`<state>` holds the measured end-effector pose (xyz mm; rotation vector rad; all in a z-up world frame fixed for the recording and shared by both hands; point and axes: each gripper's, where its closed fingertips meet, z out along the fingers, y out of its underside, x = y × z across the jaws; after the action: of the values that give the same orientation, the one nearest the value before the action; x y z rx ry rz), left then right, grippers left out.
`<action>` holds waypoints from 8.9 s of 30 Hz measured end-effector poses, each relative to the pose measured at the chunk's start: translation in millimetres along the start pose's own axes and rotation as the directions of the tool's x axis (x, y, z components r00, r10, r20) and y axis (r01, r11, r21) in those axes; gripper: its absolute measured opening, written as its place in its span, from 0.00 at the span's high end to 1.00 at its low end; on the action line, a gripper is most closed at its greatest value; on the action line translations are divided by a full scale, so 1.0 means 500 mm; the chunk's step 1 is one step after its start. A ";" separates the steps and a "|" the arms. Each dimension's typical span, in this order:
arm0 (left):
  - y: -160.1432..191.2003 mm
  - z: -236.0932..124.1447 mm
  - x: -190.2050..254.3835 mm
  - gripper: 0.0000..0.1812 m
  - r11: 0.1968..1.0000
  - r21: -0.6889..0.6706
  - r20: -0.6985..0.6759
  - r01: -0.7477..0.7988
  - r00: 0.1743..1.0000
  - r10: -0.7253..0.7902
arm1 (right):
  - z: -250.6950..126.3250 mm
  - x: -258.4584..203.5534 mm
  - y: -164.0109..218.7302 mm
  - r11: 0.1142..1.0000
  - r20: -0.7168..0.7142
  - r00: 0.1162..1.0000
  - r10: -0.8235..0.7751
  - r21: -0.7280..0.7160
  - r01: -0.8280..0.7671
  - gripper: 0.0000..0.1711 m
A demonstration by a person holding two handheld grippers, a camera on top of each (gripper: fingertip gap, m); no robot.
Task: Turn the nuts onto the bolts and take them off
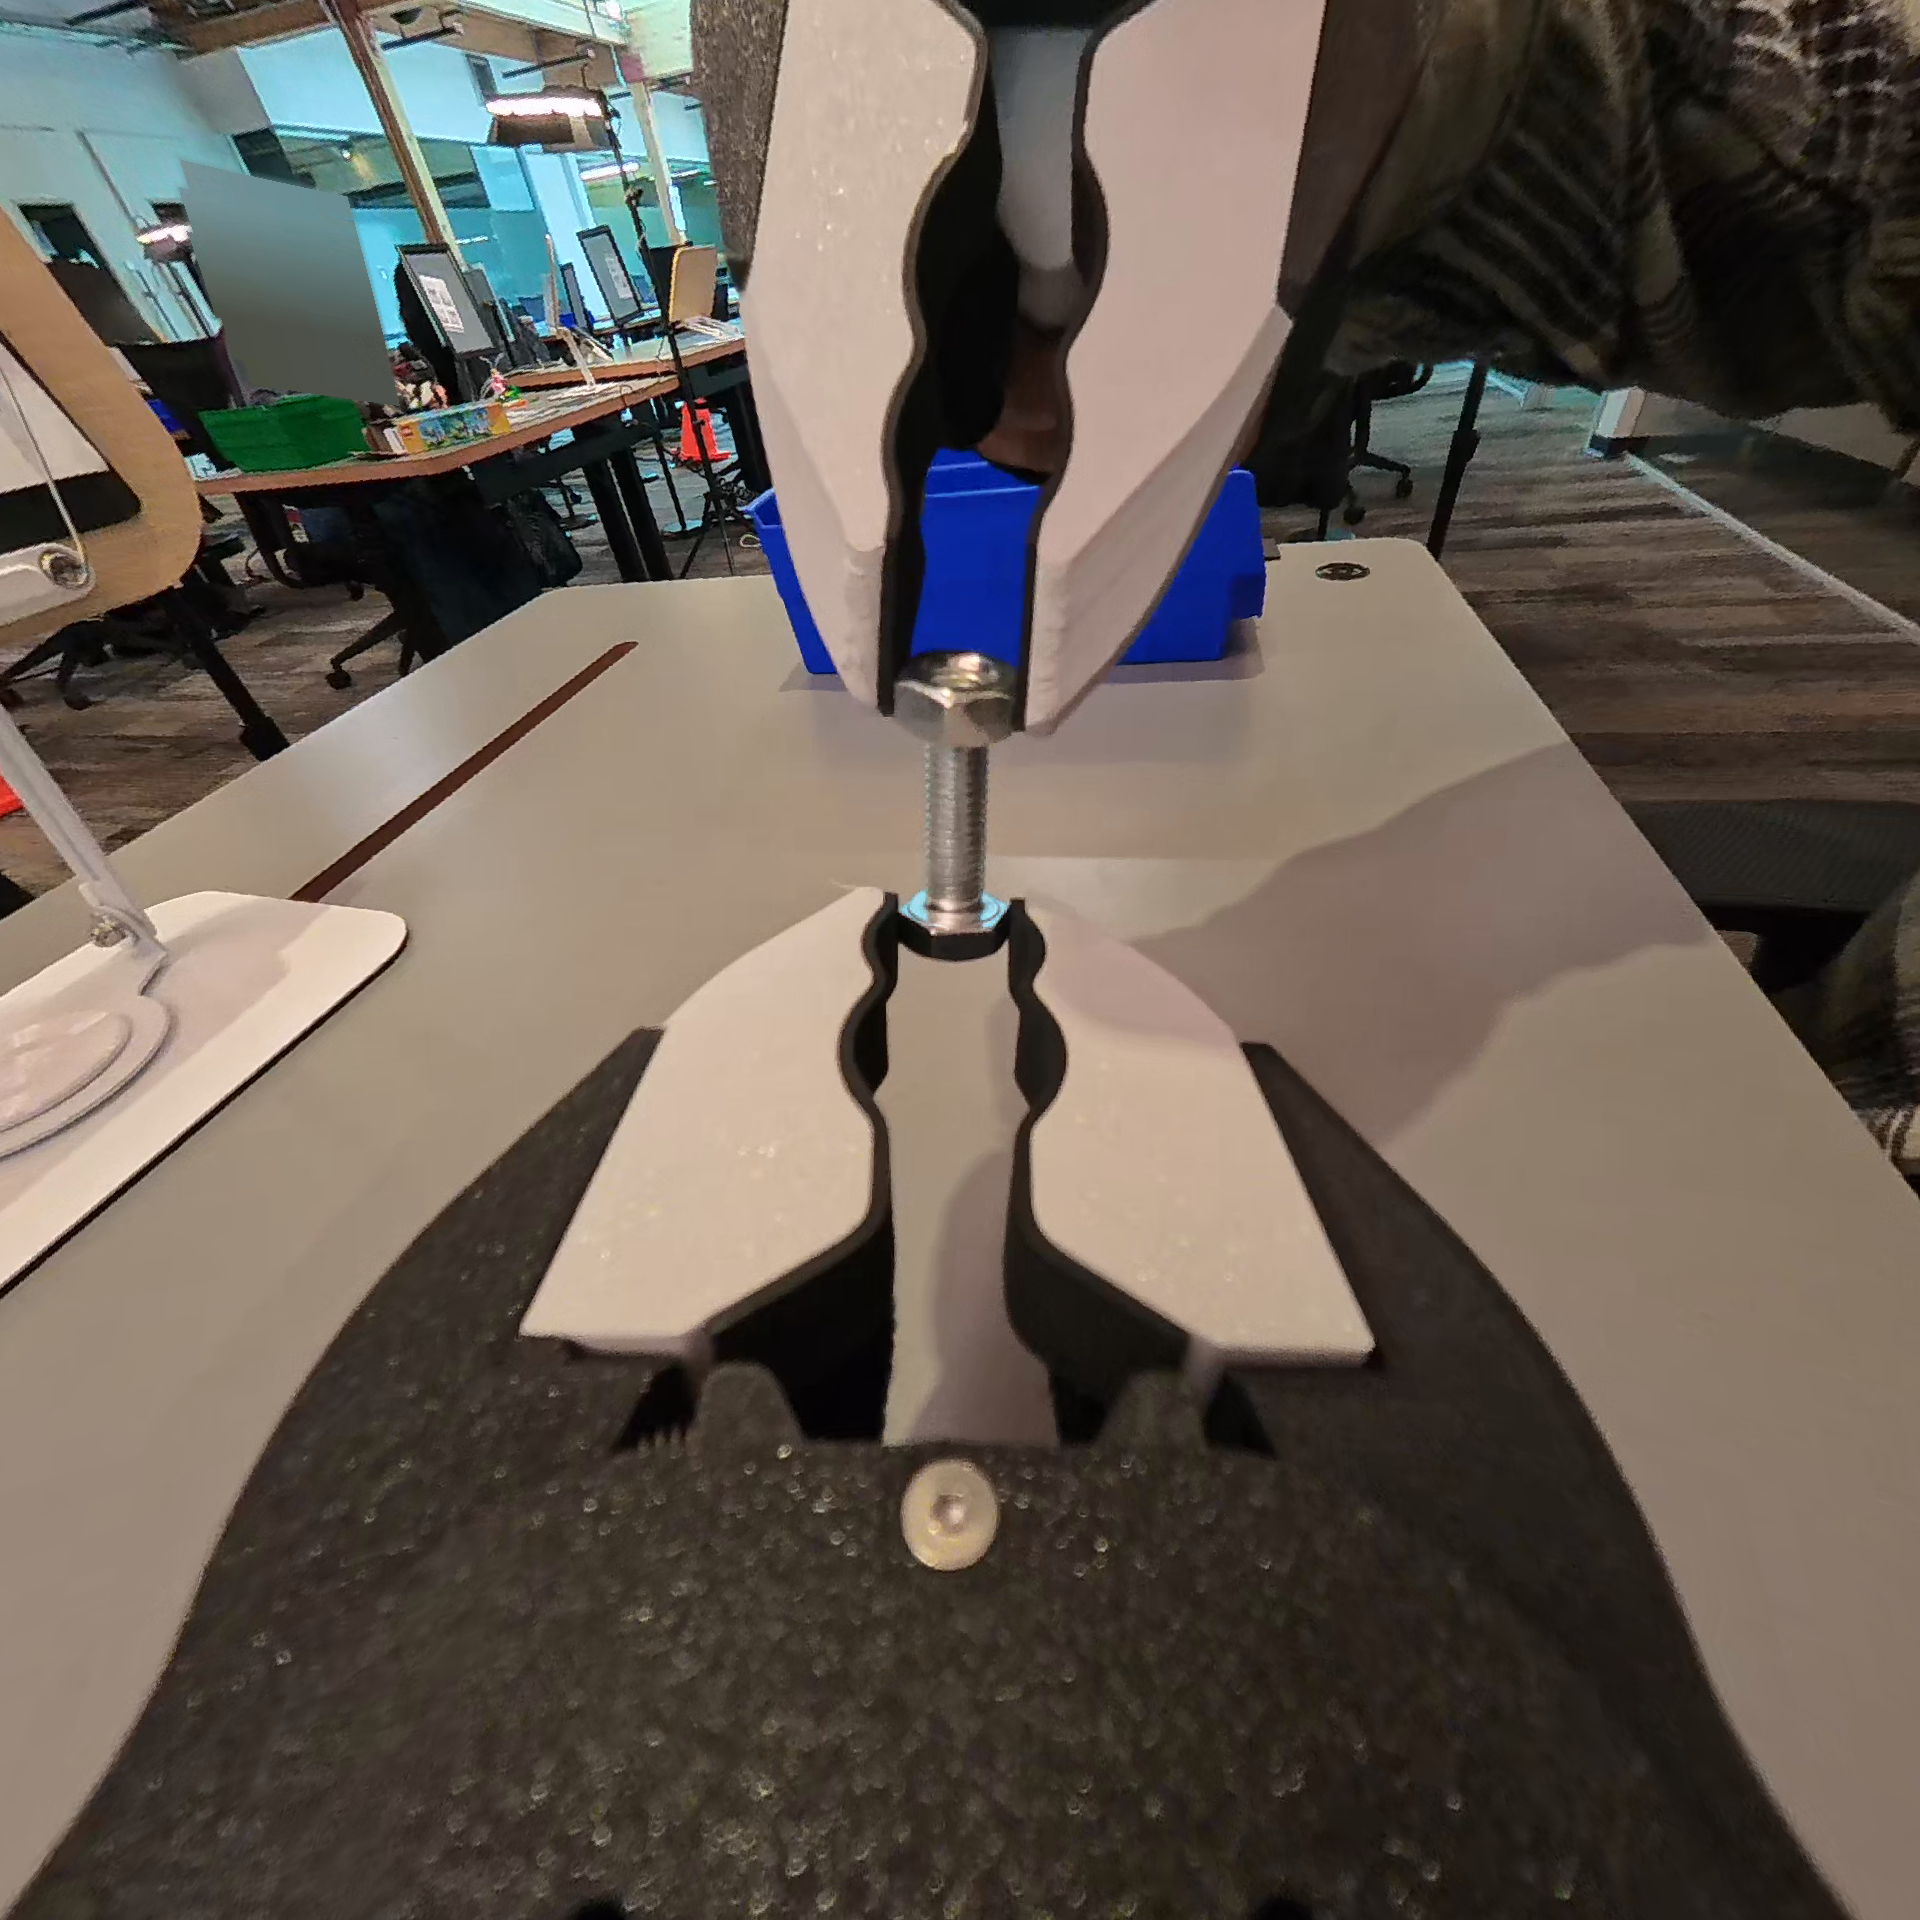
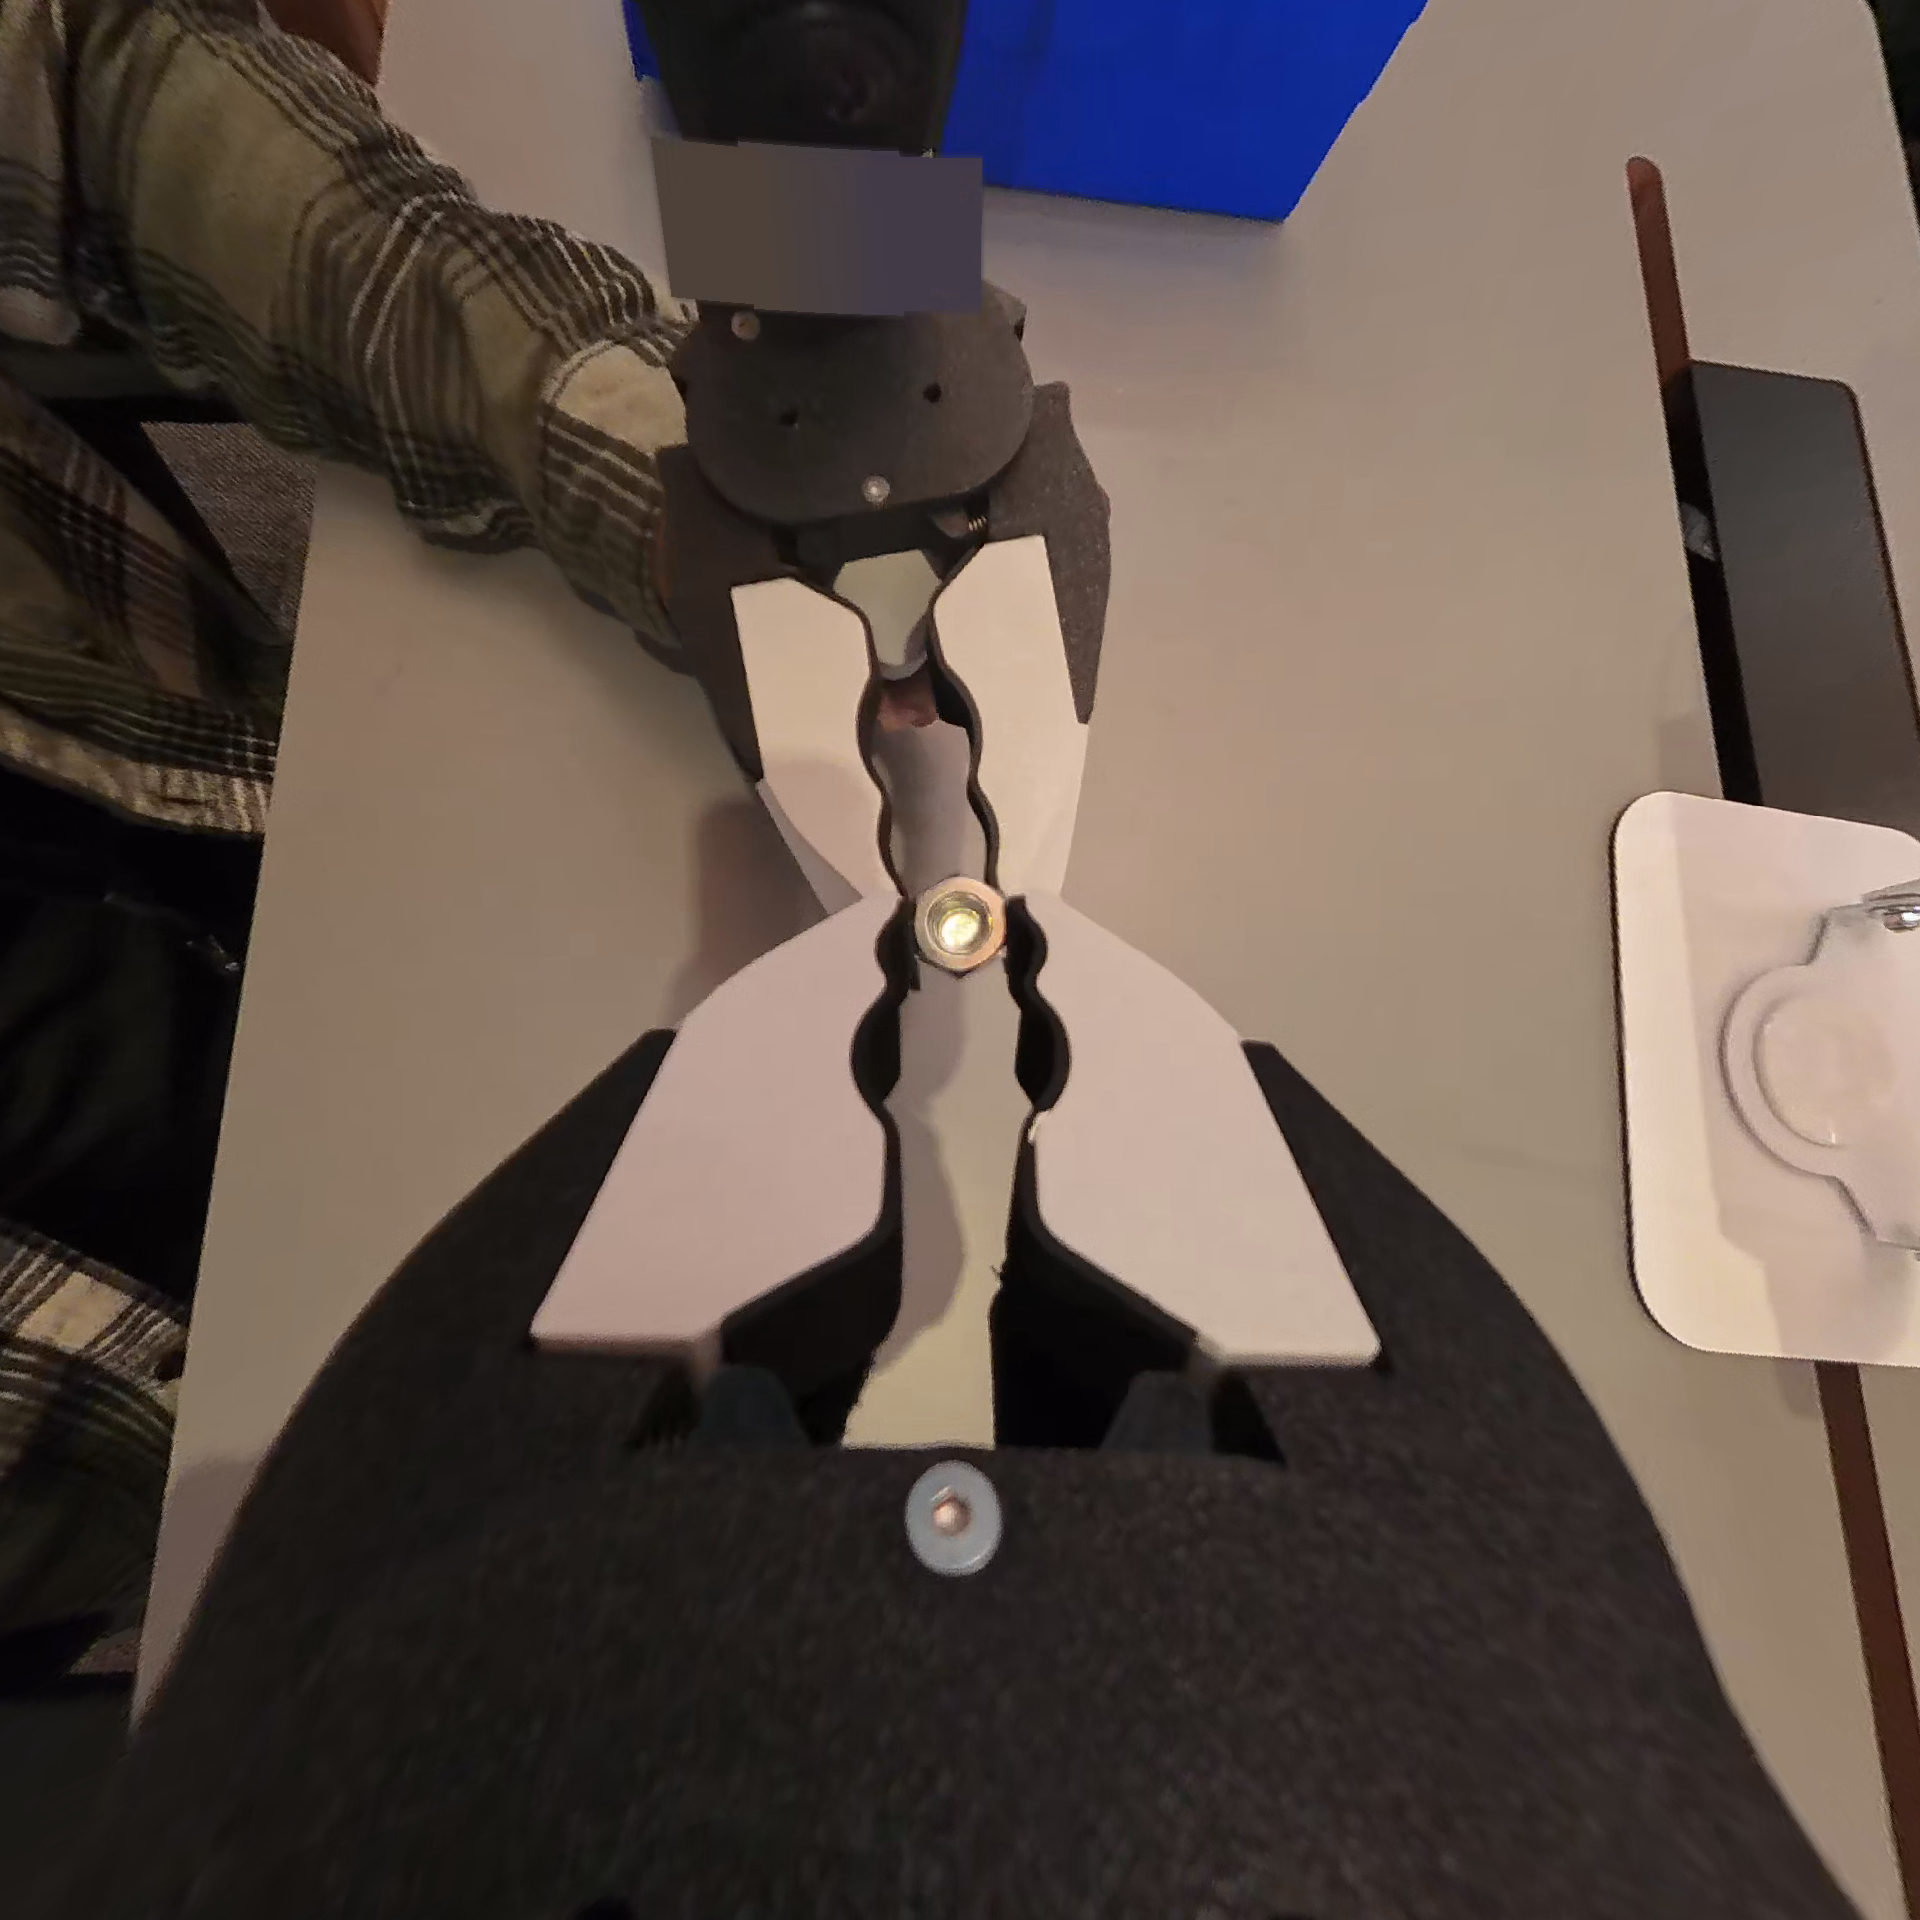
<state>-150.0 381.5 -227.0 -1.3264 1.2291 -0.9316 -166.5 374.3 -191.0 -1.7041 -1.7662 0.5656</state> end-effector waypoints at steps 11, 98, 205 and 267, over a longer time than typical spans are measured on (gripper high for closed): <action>-0.019 -0.006 0.013 0.89 0.998 0.062 -0.044 0.016 0.999 -0.013 | -0.012 -0.011 -0.013 0.986 0.091 0.996 0.016 0.163 -0.031 0.90; -0.045 -0.003 0.038 0.89 0.988 0.121 -0.110 0.096 0.990 -0.082 | -0.016 -0.021 -0.060 0.746 -0.119 0.983 0.136 0.665 -0.023 0.89; -0.059 -0.001 0.045 0.89 0.990 0.140 -0.062 0.030 0.998 -0.021 | -0.072 0.035 -0.022 0.731 -0.178 0.952 0.249 0.680 -0.064 0.51; -0.043 0.017 0.080 0.89 0.997 0.077 -0.122 -0.009 0.992 0.019 | -0.023 -0.071 -0.032 0.841 0.006 0.995 -0.095 0.536 0.077 0.90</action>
<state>-131.5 341.9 -211.6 -1.2136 1.2816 -1.0525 -171.0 336.6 -176.7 -1.2215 -1.5044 0.9490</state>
